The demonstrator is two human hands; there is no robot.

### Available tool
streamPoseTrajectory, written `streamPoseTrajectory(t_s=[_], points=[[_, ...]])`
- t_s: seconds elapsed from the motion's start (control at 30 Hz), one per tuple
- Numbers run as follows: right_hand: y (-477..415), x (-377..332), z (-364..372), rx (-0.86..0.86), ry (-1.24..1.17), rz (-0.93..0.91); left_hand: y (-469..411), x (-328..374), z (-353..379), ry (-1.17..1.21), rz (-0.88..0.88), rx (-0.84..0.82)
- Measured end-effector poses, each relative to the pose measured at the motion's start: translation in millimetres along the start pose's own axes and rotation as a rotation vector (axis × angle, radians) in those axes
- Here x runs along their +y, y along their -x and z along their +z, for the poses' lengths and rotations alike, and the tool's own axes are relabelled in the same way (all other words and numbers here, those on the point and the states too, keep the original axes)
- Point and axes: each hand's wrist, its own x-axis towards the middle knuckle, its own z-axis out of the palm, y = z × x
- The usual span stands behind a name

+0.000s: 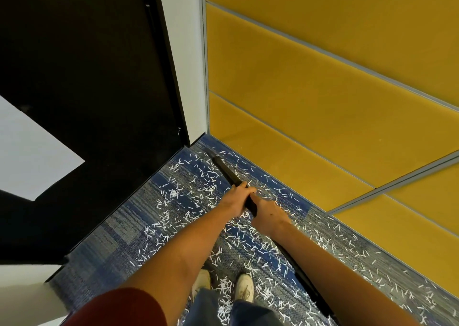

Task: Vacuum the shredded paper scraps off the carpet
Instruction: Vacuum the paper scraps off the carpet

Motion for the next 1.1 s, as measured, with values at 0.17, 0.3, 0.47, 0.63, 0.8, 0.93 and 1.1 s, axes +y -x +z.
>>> streamPoseTrajectory(t_s=[0.17,0.3,0.47,0.63,0.8,0.93,1.1], points=[[0.2,-6.6,3.6,-0.017,0.010,-0.036,9.0,-15.5,2.1,0.141,-0.020,0.006],[0.9,-6.9,3.0,-0.006,0.032,-0.032,8.6,-15.8,4.6,0.159,-0.030,0.022],[-1.4,-3.4,2.2,0.014,0.022,-0.007,2.6,-8.6,2.6,0.139,-0.020,0.002],[-4.2,-0.2,2.2,0.034,0.009,0.034,-4.3,-0.3,0.4,0.252,-0.011,-0.062],[-7.1,3.4,4.1,0.033,-0.007,0.032,-7.7,3.9,-2.1,0.191,0.016,-0.038],[-11.0,6.0,1.0,0.017,-0.018,0.025,-4.2,9.1,-6.4,0.142,-0.008,-0.017],[-17.7,-5.3,1.1,0.002,-0.003,-0.029,-1.6,-3.4,-11.8,0.018,-0.046,0.038]])
